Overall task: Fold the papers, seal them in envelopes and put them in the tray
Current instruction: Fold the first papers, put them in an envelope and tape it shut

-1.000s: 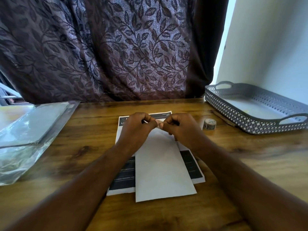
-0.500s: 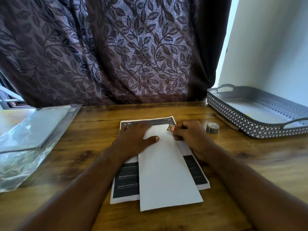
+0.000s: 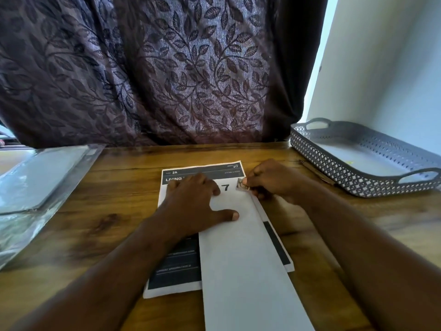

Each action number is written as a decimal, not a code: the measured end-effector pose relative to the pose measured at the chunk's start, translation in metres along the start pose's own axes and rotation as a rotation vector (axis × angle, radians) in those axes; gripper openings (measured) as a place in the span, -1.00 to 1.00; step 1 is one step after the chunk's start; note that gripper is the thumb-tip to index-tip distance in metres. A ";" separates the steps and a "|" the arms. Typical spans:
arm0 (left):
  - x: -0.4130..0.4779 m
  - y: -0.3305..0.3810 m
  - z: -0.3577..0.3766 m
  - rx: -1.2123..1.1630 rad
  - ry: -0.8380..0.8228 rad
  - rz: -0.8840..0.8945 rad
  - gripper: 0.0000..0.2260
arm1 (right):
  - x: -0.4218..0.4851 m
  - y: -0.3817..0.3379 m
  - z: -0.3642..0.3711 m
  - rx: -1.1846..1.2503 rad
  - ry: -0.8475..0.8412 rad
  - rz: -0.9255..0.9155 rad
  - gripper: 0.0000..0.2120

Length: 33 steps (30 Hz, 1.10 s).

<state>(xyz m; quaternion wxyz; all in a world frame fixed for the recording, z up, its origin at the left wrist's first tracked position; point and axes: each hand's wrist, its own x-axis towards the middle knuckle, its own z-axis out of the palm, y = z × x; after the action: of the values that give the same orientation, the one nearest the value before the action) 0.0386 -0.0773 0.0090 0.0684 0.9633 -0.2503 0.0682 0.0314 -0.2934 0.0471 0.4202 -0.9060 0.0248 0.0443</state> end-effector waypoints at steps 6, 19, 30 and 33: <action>0.006 0.002 0.011 -0.037 -0.042 -0.001 -0.18 | 0.010 -0.020 -0.003 -0.290 -0.162 0.052 -0.83; 0.008 -0.008 0.018 0.013 -0.080 0.068 -0.19 | 0.026 -0.026 0.002 -0.339 -0.207 0.090 -0.85; 0.003 -0.007 0.013 -0.026 -0.062 0.086 -0.19 | 0.028 -0.024 0.006 -0.311 -0.166 0.104 -0.85; 0.004 -0.006 0.011 -0.015 -0.077 0.088 -0.23 | 0.029 -0.019 0.006 -0.238 -0.112 0.103 -0.85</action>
<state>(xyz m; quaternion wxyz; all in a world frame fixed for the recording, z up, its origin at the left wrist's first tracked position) 0.0464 -0.0764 -0.0021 0.0628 0.9528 -0.2952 0.0321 0.0614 -0.2768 0.0551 0.3077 -0.9431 0.0423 0.1190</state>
